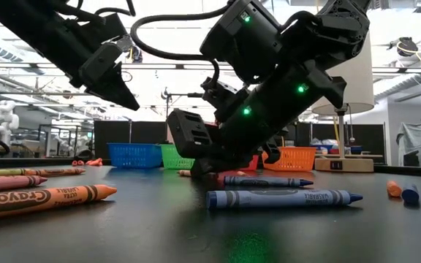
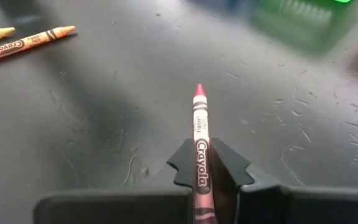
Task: Sort crayons
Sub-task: Put the red crayon into the orange bin
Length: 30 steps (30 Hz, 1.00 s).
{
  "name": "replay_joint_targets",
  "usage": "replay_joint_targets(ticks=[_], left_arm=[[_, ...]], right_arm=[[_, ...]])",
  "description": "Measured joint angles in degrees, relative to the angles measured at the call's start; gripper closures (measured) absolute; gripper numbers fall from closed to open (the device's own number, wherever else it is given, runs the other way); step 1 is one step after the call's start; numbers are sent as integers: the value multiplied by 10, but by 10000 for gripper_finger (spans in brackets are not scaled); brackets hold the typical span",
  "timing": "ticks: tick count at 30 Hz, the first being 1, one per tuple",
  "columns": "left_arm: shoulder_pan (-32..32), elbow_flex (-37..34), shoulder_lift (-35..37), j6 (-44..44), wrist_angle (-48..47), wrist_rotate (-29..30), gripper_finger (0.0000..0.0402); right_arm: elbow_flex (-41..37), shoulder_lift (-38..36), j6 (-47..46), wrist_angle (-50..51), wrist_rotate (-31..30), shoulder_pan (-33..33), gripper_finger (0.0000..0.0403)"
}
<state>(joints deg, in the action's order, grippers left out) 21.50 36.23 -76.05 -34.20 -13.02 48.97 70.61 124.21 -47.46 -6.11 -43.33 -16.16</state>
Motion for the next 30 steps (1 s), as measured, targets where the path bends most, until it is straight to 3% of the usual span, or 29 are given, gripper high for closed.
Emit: replay_joint_targets(ticks=[10, 20, 30], left_arm=[[0, 0, 0, 0, -4, 4, 276], [0, 0, 0, 0, -11, 4, 276], [0, 0, 0, 0, -8, -9, 276]], right_arm=[[-1, -95, 142, 30, 37, 1, 399], [-8, -262, 318, 214, 47, -12, 399], [-9, -320, 505, 342, 45, -36, 399]])
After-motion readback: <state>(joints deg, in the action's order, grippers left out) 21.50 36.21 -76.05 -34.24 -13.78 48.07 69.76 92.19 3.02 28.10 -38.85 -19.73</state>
